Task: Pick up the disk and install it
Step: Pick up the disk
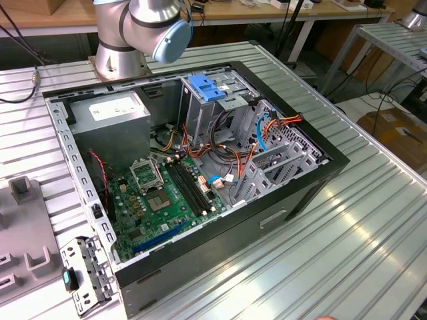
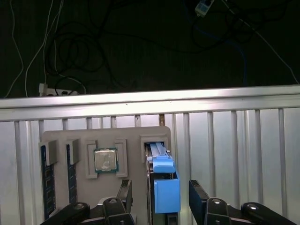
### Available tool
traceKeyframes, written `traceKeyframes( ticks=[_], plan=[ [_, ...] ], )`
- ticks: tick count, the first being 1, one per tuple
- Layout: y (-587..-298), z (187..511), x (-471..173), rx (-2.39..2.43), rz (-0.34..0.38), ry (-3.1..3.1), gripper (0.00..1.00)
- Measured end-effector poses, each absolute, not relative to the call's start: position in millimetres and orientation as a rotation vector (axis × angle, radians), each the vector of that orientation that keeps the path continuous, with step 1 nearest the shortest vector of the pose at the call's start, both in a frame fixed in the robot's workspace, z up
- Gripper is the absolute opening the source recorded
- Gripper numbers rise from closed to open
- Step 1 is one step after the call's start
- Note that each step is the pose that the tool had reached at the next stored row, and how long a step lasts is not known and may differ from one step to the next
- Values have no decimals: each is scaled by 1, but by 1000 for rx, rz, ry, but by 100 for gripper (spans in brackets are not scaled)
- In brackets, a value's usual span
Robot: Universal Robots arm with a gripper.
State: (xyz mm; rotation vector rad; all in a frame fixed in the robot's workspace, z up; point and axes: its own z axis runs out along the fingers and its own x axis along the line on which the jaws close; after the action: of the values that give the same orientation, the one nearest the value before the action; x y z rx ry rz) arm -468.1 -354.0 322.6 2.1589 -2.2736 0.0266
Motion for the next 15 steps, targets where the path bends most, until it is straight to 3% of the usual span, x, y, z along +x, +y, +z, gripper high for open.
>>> traceKeyframes(
  ticks=[7, 8, 15],
  plan=[
    [-354, 309, -468, 2159, 27, -2274, 59],
    [-354, 306, -469, 2160, 29, -2275, 51],
    [-354, 298, -471, 2163, 37, -2278, 51]
  ],
)
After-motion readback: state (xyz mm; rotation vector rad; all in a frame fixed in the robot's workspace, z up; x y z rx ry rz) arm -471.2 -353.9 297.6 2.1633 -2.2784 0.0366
